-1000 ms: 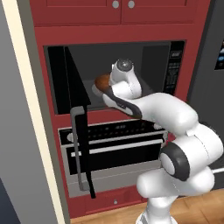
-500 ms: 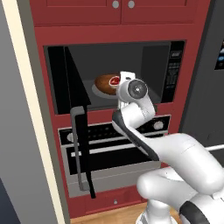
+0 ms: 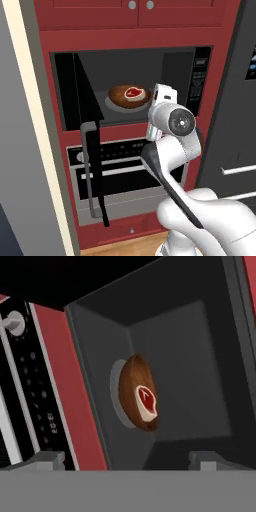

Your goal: Remove the orange from the bowl and place it on the small plate. Then place the bowl with only the steak in the microwave, close the door, and press the start button to microwave the steak.

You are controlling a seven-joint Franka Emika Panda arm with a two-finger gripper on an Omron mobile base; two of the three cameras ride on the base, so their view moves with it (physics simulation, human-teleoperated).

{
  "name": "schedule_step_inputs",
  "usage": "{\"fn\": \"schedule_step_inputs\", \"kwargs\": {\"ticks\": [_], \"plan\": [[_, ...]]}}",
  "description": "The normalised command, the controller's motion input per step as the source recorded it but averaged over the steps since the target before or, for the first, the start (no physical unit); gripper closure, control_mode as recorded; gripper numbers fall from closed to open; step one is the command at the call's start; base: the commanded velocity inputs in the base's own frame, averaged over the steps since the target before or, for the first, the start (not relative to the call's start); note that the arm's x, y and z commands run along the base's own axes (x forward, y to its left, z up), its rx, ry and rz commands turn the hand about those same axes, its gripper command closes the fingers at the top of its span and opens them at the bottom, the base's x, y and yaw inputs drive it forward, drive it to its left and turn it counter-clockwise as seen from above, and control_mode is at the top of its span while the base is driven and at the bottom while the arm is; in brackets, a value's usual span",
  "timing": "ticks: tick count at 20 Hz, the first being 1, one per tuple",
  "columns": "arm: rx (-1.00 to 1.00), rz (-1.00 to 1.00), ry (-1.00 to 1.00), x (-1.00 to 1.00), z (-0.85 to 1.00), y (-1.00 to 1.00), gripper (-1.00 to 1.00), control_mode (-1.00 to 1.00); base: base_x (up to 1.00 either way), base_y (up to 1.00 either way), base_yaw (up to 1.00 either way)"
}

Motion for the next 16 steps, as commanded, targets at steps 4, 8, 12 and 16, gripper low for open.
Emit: {"fn": "schedule_step_inputs", "kwargs": {"ticks": [4, 8, 12, 16], "plan": [[0.09, -0.05, 0.0, -1.0, 0.63, -0.07, -1.0, -1.0, 0.0, 0.0, 0.0], [0.1, -0.03, 0.04, -1.0, 0.68, -0.06, -1.0, -1.0, 0.0, 0.0, 0.0], [0.08, -0.01, 0.03, -1.0, 0.54, -0.02, -1.0, -1.0, 0.0, 0.0, 0.0], [0.0, 0.0, -0.02, -1.0, 0.08, 0.04, -1.0, -1.0, 0.0, 0.0, 0.0]]}}
